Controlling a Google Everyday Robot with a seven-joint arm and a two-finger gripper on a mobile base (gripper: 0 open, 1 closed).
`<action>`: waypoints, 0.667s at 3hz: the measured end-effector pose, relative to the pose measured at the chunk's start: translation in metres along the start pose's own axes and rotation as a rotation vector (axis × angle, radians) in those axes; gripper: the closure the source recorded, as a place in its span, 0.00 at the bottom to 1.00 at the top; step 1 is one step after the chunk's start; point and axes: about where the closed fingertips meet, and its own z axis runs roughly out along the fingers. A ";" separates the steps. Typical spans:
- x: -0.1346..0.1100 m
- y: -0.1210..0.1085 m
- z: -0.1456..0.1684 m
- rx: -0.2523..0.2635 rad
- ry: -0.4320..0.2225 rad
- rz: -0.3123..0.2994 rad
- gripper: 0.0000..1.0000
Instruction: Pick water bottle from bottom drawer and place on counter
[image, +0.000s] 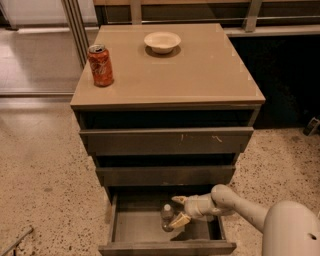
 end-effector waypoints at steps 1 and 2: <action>-0.005 -0.002 0.012 -0.016 -0.016 -0.014 0.27; -0.008 -0.001 0.025 -0.036 -0.028 -0.022 0.27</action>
Offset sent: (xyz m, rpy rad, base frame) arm 0.0086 0.0337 -0.0119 0.0440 -0.0035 0.0579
